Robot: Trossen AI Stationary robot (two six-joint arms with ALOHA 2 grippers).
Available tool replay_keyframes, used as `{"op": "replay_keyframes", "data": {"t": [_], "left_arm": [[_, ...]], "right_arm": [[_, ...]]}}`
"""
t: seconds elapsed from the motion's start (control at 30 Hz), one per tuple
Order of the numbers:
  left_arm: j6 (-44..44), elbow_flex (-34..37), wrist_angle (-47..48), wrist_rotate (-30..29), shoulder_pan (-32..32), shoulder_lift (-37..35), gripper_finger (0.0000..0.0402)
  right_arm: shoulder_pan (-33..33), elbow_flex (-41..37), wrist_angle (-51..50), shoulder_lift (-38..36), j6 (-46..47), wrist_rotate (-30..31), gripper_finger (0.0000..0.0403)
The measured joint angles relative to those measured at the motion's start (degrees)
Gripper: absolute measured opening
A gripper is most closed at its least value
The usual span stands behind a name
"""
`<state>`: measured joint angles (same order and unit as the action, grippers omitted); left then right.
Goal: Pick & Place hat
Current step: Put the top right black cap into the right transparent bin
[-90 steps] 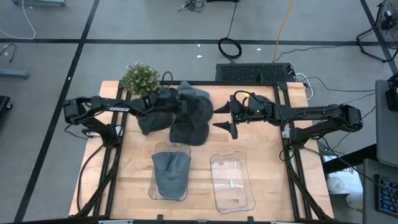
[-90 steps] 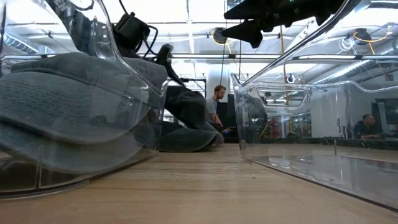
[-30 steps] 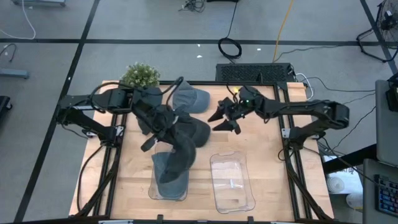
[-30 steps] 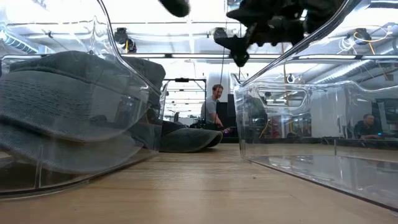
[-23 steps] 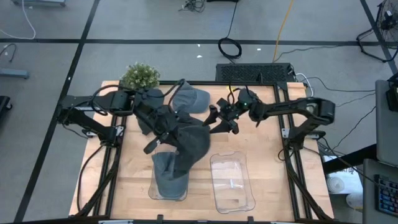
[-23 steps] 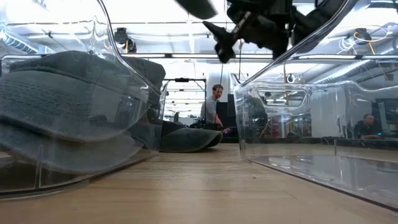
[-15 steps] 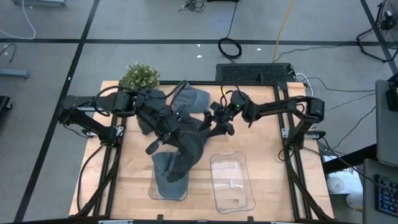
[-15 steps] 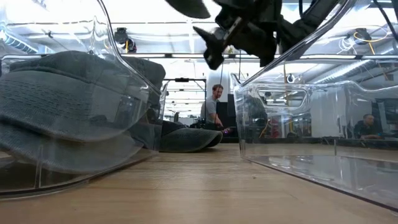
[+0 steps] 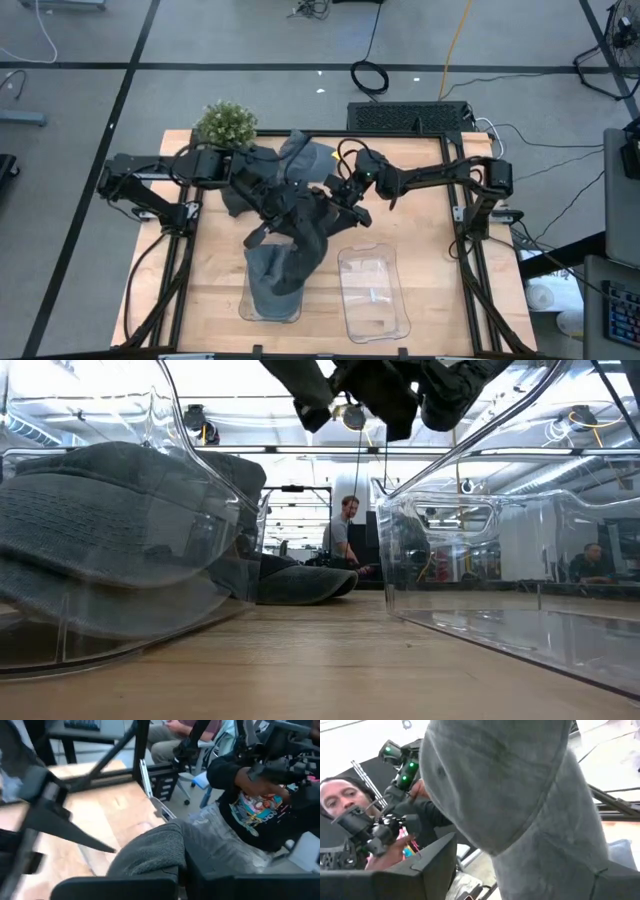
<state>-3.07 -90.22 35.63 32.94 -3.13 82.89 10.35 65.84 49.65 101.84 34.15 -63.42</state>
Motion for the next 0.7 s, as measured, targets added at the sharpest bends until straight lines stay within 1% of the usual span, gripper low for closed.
{"op": "replay_keyframes", "data": {"t": [0.17, 0.27, 0.33, 0.5, 0.6, 0.7], "left_arm": [[0.38, 0.00, 0.65, 0.07, -2.52, -0.11, 0.0001], [0.04, 0.00, -0.35, 0.08, -3.53, -0.07, 0.0001], [-1.40, 0.00, -1.82, 0.15, -3.94, -0.09, 0.0001], [-4.62, 0.00, -2.86, 0.18, -3.80, -0.09, 0.0001], [-4.53, 0.00, -2.84, 0.14, -2.88, 0.04, 0.0002], [-4.11, 0.00, -2.41, 0.17, -1.58, 0.36, 0.0003]], "right_arm": [[1.71, -0.79, -2.33, -0.06, -3.69, 0.55, 0.0265], [1.90, -0.87, -7.21, 0.04, -8.16, 3.55, 0.0265], [1.31, -0.90, -9.24, 0.02, -10.55, 4.92, 0.0265], [-1.40, -0.90, -9.62, 0.00, -11.36, 4.66, 0.0265], [-3.19, -0.90, -8.90, 0.00, -11.15, 1.43, 0.0265], [-4.69, -0.90, -7.12, 0.00, -9.29, -4.54, 0.0265]]}}
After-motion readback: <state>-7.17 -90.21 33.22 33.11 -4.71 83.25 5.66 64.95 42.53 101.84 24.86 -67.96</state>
